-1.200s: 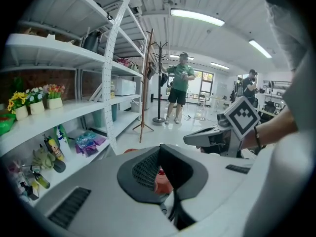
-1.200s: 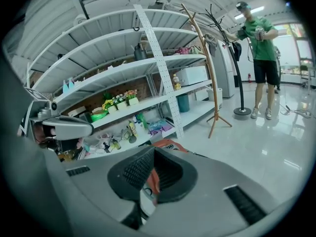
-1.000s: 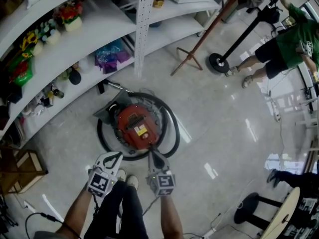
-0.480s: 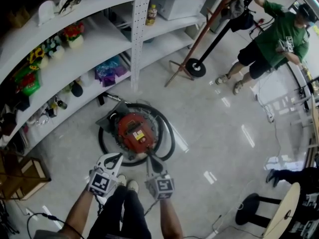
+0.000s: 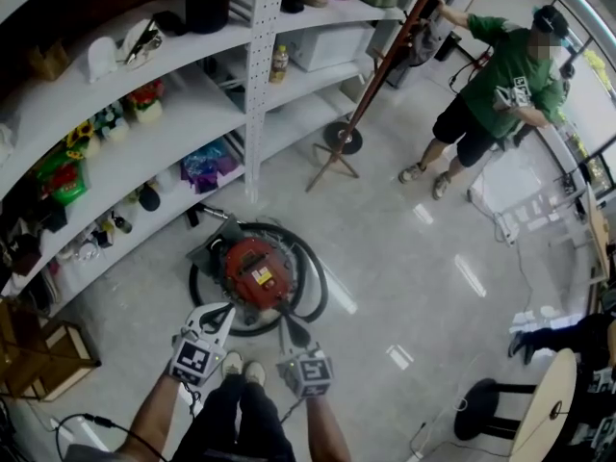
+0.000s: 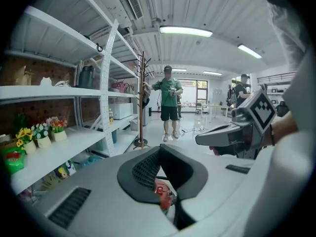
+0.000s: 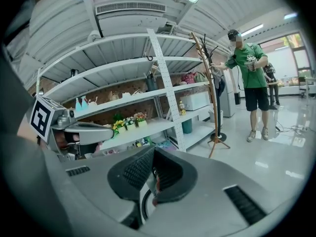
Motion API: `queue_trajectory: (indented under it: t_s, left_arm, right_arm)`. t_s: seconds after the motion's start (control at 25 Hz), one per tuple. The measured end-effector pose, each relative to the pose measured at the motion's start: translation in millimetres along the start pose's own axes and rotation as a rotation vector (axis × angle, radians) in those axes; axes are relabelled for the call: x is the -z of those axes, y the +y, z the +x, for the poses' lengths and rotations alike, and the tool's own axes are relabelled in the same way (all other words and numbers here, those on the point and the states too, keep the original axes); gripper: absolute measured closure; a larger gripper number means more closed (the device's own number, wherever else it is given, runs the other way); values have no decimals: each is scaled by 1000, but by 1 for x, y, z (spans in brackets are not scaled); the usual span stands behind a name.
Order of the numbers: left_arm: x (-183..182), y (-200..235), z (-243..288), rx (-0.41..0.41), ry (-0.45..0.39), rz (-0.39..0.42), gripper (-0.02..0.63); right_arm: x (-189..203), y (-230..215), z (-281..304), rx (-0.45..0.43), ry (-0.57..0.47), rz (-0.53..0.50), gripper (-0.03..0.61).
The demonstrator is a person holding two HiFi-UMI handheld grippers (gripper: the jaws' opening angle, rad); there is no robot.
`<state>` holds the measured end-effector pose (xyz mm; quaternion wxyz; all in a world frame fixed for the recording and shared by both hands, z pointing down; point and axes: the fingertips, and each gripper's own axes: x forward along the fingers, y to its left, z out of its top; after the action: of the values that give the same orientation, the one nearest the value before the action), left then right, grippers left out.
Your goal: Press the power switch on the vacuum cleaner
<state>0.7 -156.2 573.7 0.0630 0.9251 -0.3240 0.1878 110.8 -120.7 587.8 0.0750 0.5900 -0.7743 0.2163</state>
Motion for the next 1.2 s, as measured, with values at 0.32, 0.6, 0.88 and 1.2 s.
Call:
queue_trajectory:
  t_s: [0.32,0.6,0.88,1.2]
  left_arm:
    - [-30,-6,-31,-11,-26,-6,607]
    - [-49,-8,-47,-22,-47,1,607]
    - [-68,-10,-55,-10,-56,21,607]
    - [-77,-4,-57,-23,-72,28,607]
  right_arm:
    - [-30,21,-24,-4,-18,-4,567]
    - [-50,35,-39,-3,-31,5,566]
    - [-66,42,-51,3,-40,6,566]
    - [-73,46,-46,-14,-53,-10,566]
